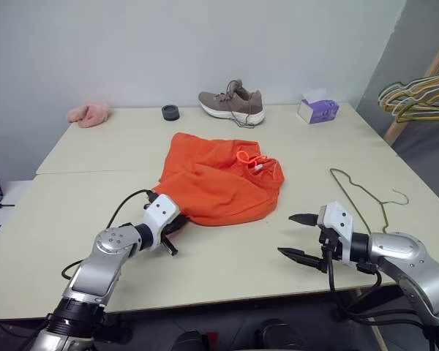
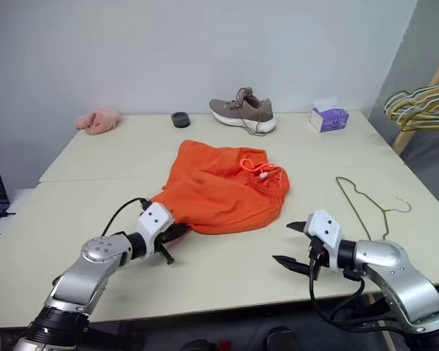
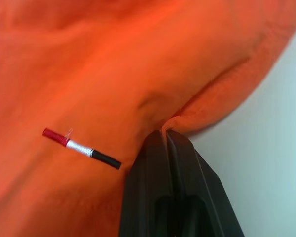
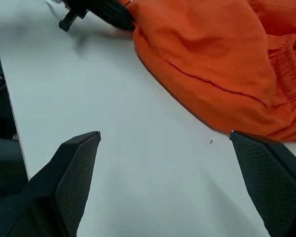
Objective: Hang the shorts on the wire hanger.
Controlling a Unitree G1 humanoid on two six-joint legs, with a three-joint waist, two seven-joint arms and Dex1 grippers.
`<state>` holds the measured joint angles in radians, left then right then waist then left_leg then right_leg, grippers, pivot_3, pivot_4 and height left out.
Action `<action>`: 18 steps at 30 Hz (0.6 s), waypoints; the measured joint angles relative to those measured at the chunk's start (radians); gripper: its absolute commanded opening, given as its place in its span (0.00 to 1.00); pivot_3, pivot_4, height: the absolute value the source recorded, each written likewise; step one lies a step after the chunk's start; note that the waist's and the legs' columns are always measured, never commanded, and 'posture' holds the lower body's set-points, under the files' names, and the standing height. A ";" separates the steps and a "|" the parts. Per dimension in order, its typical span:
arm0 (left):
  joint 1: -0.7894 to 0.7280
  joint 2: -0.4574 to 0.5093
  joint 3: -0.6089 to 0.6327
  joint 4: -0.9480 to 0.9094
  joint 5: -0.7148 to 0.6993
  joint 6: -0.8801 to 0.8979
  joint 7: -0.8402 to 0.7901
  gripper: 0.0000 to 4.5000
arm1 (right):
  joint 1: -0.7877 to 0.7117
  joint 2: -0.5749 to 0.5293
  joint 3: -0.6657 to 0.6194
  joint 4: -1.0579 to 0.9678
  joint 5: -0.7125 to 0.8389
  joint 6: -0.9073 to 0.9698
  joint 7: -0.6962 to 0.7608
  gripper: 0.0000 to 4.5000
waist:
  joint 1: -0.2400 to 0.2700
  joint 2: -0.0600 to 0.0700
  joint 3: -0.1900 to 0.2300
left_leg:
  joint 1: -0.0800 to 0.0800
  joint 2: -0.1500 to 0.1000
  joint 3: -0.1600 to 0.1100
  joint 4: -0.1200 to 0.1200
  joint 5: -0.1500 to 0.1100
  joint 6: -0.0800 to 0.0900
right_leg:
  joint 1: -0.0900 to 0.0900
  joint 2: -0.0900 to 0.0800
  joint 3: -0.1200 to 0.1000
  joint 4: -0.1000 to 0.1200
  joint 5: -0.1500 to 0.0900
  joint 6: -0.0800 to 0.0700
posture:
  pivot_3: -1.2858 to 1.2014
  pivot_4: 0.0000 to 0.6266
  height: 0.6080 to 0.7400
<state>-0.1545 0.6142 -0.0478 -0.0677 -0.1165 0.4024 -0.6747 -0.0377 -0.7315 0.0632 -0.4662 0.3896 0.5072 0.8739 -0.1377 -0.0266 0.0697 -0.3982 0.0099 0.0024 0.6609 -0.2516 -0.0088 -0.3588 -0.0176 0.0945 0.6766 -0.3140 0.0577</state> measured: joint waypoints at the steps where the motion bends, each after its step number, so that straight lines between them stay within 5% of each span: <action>1: 0.000 0.000 0.012 0.000 -0.001 0.000 0.005 0.00 | -0.004 0.000 0.000 0.002 -0.007 -0.001 0.000 1.00 | 0.000 0.000 0.000 | 0.000 0.000 0.000 0.000 0.000 0.000 | 0.000 0.000 0.000 0.000 0.000 0.000 | 0.46 0.05 1.00; 7: -0.013 0.002 0.077 -0.011 -0.055 0.008 -0.016 0.00 | -0.072 0.011 0.075 0.050 -0.134 -0.093 -0.033 1.00 | -0.003 0.000 0.001 | 0.000 0.000 0.000 0.000 0.000 0.000 | 0.000 0.000 0.000 0.000 0.000 0.000 | 0.46 0.06 1.00; 18: -0.071 0.173 0.232 0.027 -0.109 -0.017 -0.087 0.00 | -0.421 0.144 0.325 0.520 -0.597 -0.437 -0.211 1.00 | -0.006 0.000 0.001 | -0.001 0.000 0.002 0.000 -0.001 -0.001 | -0.005 0.000 -0.001 0.003 0.003 -0.003 | 0.48 0.05 1.00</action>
<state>-0.2255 0.7868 0.1844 -0.0405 -0.2256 0.3856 -0.7618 -0.4591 -0.5873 0.3880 0.0534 -0.2071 0.0702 0.6626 -0.1441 -0.0261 0.0711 -0.3994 0.0097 0.0045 0.6606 -0.2523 -0.0100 -0.3643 -0.0172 0.0934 0.6798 -0.3112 0.0543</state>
